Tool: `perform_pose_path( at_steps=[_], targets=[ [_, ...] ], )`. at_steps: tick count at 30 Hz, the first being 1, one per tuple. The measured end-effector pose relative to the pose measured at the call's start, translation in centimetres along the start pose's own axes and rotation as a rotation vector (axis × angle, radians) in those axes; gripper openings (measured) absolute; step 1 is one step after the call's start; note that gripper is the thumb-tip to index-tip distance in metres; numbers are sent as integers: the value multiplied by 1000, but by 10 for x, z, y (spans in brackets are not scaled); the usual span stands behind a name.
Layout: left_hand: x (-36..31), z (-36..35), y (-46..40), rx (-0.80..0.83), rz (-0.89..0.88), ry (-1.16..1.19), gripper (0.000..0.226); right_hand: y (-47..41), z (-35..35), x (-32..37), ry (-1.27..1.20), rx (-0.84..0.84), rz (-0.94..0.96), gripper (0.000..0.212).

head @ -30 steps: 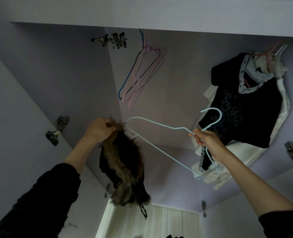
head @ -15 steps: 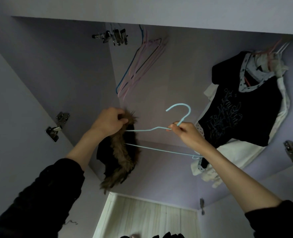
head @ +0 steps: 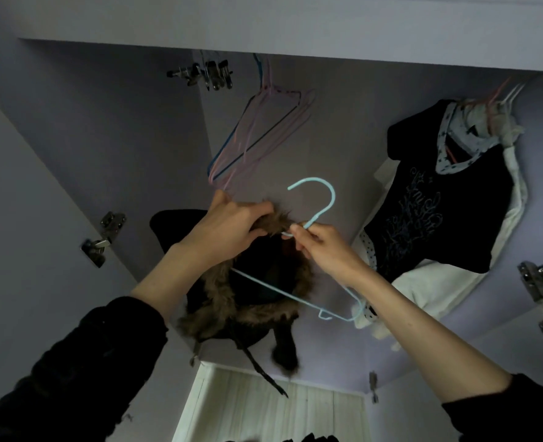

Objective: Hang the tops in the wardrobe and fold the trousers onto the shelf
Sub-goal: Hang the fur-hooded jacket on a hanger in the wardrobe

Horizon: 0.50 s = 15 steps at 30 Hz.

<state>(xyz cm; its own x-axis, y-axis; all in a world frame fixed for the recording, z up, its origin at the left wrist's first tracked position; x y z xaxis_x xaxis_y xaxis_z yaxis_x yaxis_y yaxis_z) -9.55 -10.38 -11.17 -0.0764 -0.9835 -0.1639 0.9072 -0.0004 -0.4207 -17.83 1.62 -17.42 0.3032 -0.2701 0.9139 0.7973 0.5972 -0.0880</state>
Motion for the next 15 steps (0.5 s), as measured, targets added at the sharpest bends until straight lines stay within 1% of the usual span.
perform_pose_path(
  at_steps=[2, 4, 5, 6, 7, 9, 11, 13, 15],
  targets=[
    [2, 2, -1, -1, -35, 9, 22, 3, -1, -2, -196, 132, -111, 30],
    [5, 5, -1, -10, -55, 6, 21, 4, 0, -6, -506, 284, -274, 16],
    [6, 8, 0, -34, -66, 6, 21, 4, 3, -9, -613, 316, -334, 16],
    [6, 10, 1, -61, -75, 9, 20, 2, 7, -13, -631, 326, -367, 15],
    [6, 14, 1, -88, -82, 9, 19, -1, 9, -18, -533, 322, -360, 11],
    [6, 17, 2, -115, -126, -3, 17, -4, 8, -23, -243, 339, -292, 19],
    [5, 18, 3, -120, -185, -24, 19, -6, -2, -20, -114, 395, -255, 24],
    [5, 20, 4, -135, -181, -4, 21, -13, -15, -21, 9, 448, -222, 36],
    [5, 23, 6, -152, -168, 2, 23, -24, -25, -29, 337, 447, -151, 40]
  ],
)
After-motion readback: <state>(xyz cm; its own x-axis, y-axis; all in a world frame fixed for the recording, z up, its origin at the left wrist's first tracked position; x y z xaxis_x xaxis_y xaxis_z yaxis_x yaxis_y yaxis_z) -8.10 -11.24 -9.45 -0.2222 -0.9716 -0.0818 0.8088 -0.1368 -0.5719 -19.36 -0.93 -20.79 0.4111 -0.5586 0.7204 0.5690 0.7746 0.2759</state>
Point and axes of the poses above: each hand's wrist, its own y-axis away from the middle knuckle, its own z-axis out of the back of the hand, x = y × z, the point moved 6 cm from there along -y, towards the middle knuckle, and after that the axes turned 6 degrees about -x, right-handed, at the moved point
